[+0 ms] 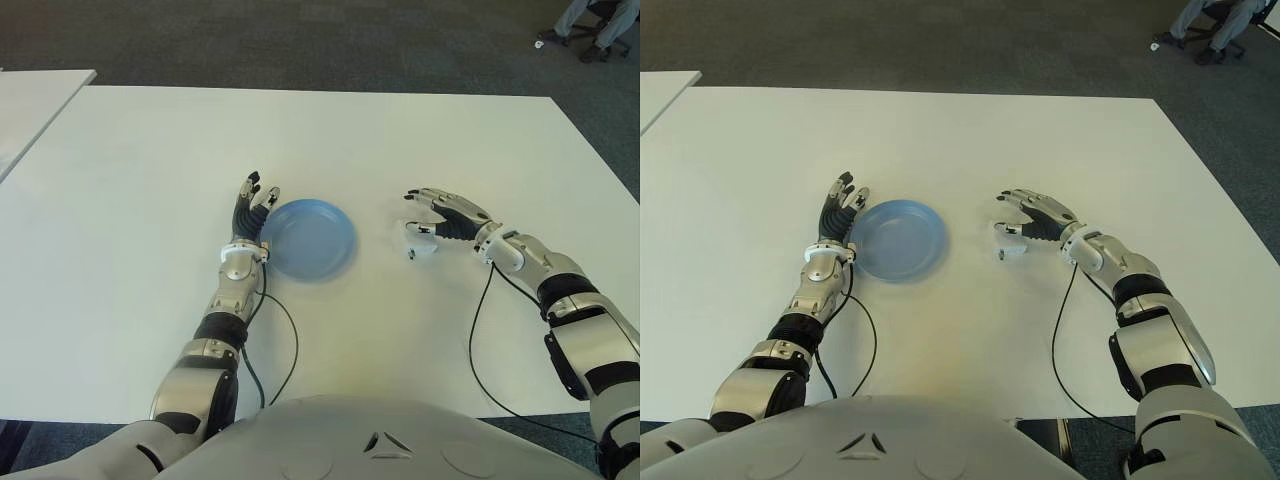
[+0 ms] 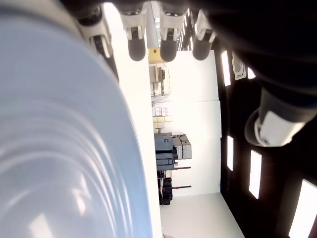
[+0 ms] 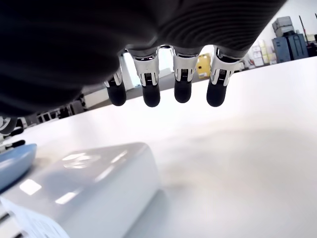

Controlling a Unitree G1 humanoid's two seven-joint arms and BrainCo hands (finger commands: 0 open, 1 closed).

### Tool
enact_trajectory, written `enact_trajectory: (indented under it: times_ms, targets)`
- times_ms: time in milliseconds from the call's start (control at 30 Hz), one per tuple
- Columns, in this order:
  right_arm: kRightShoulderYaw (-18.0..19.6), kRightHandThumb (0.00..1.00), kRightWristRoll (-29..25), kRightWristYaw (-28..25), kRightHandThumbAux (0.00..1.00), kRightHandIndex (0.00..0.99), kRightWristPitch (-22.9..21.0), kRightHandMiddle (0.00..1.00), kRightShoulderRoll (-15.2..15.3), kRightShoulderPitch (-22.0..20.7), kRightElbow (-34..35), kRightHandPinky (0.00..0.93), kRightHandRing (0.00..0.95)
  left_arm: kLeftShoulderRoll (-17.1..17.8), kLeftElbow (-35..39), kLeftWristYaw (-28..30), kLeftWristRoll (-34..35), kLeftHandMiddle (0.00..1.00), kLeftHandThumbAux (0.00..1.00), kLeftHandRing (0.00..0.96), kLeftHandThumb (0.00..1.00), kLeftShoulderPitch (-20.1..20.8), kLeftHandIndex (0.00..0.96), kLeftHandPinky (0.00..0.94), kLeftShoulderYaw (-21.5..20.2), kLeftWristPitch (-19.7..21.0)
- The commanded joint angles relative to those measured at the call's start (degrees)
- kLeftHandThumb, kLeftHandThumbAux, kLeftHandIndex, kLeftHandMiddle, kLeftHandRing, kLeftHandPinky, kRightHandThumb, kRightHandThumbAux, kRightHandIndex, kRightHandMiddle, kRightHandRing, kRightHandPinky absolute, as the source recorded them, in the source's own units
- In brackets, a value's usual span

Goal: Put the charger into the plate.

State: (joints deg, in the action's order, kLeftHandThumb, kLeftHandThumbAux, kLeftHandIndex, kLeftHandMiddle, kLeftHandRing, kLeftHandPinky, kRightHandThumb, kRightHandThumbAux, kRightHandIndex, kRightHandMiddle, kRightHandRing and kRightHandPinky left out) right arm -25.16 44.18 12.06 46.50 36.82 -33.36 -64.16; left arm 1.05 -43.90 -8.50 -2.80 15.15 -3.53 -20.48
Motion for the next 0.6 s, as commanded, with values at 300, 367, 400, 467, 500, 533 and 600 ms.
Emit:
enact_trajectory:
  times_ms: [300,367,400,467,500,533,600]
  targets:
    - [-8.06,0.285,6.81,11.7,0.132,0.0,-3.88,0.0,-2.86,-3.62,-6.66,0.0,0.0,0.51,-1.81,1.52,0.4,0.051,0.521,0.029,0.0,-2.09,0.036,0.008,-0.11,1.96]
    - [-8.86,0.285,7.23,12.89,0.134,0.0,-3.98,0.0,-2.99,-3.93,-7.19,0.0,0.0,0.53,-1.77,1.58,0.4,0.05,0.522,0.029,0.0,-2.12,0.034,0.009,-0.11,1.99]
    - [-9.27,0.285,7.45,13.47,0.135,0.0,-4.05,0.0,-3.07,-4.04,-7.39,0.0,0.0,0.54,-1.6,1.63,0.4,0.05,0.522,0.029,0.0,-2.22,0.034,0.009,-0.11,2.05]
    - [-9.98,0.285,7.82,14.46,0.135,0.0,-4.22,0.0,-3.23,-4.23,-7.77,0.0,0.0,0.56,-1.38,1.71,0.4,0.05,0.523,0.029,0.0,-2.36,0.033,0.009,-0.11,2.14]
    - [-10.32,0.286,7.96,14.9,0.135,0.0,-4.31,0.0,-3.31,-4.32,-7.94,0.0,0.0,0.56,-1.32,1.73,0.4,0.05,0.523,0.03,0.0,-2.39,0.033,0.009,-0.11,2.18]
    - [-10.57,0.286,7.99,15.19,0.135,0.0,-4.32,0.0,-3.35,-4.39,-8.08,0.0,0.0,0.57,-1.34,1.75,0.41,0.05,0.523,0.03,0.0,-2.39,0.033,0.009,-0.12,2.2]
    - [-11.15,0.289,8.06,15.84,0.134,0.0,-4.37,0.0,-3.45,-4.51,-8.28,0.0,0.0,0.59,-1.3,1.84,0.45,0.051,0.522,0.03,0.0,-2.44,0.034,0.007,-0.15,2.25]
